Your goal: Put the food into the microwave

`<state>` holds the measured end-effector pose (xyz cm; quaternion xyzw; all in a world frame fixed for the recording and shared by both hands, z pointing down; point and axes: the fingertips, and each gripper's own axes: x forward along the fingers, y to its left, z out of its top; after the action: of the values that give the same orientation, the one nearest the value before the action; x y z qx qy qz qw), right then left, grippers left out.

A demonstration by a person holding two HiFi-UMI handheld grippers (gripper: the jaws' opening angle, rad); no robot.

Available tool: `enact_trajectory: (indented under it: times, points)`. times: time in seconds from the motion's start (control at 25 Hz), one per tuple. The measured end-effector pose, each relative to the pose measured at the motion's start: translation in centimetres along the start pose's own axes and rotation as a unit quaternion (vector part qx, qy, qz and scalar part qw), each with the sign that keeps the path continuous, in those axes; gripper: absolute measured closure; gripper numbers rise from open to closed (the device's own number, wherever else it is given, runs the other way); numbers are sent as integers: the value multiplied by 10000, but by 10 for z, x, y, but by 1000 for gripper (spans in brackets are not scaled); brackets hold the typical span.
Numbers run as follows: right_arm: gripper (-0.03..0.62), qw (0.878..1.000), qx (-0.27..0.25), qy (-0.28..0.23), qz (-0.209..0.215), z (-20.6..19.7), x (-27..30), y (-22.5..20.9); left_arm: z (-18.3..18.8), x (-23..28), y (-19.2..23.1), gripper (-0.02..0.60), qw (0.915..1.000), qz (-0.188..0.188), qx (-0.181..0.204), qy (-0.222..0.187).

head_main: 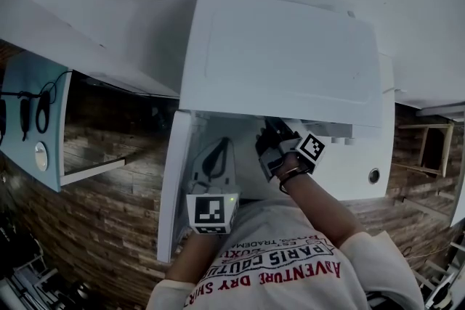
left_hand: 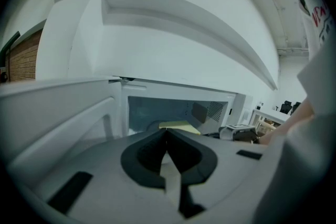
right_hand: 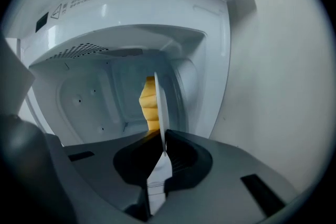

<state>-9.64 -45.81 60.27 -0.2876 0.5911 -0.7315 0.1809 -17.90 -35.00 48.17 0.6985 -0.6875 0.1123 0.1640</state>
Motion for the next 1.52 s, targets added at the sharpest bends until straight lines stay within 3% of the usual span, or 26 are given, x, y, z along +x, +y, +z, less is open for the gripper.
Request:
enact_trajectory:
  times: [0.28, 0.4, 0.56, 0.68, 0.8, 1.0, 1.08, 1.24, 1.28, 1.36, 1.52]
  points:
    - [565, 9995, -146, 125, -261, -5, 4, 1, 2, 4, -1, 575, 10000, -48, 10, 5]
    - [555, 9976, -572, 263, -293, -7, 5, 6, 4, 4, -3, 575, 10000, -82, -41, -4]
    - [377, 9838, -1623, 714, -269, -21, 13, 25, 5, 4, -5, 575, 9998, -162, 44, -54]
    - [349, 9655, -2337, 1027, -511, -27, 11, 25, 6, 1, -8, 575, 9998, -186, 37, -73]
    - [347, 9246, -3386, 1504, -882, -33, 7, 21, 7, -1, -11, 575, 9996, -245, 51, -100]
    - [347, 8285, -4806, 2293, -1735, -36, -3, 5, 5, -3, -14, 575, 9995, -298, 21, -104]
    - [347, 7828, -5321, 2591, -1924, -37, -6, -1, 4, -4, -15, 575, 9994, -319, 6, -122]
    - [349, 6662, -6373, 3113, -2304, -37, -14, -17, 5, -6, -19, 575, 9992, -389, -31, -113]
    - [349, 6483, -6503, 3189, -2349, -38, -16, -19, 3, -6, -19, 575, 9992, -387, -48, -105]
    - [349, 6353, -6593, 3235, -2390, -38, -17, -23, 1, -7, -18, 575, 9992, -379, -74, -93]
    - [373, 6403, -6578, 3168, -2389, -36, -19, -21, 2, -10, -18, 575, 9992, -358, -109, -123]
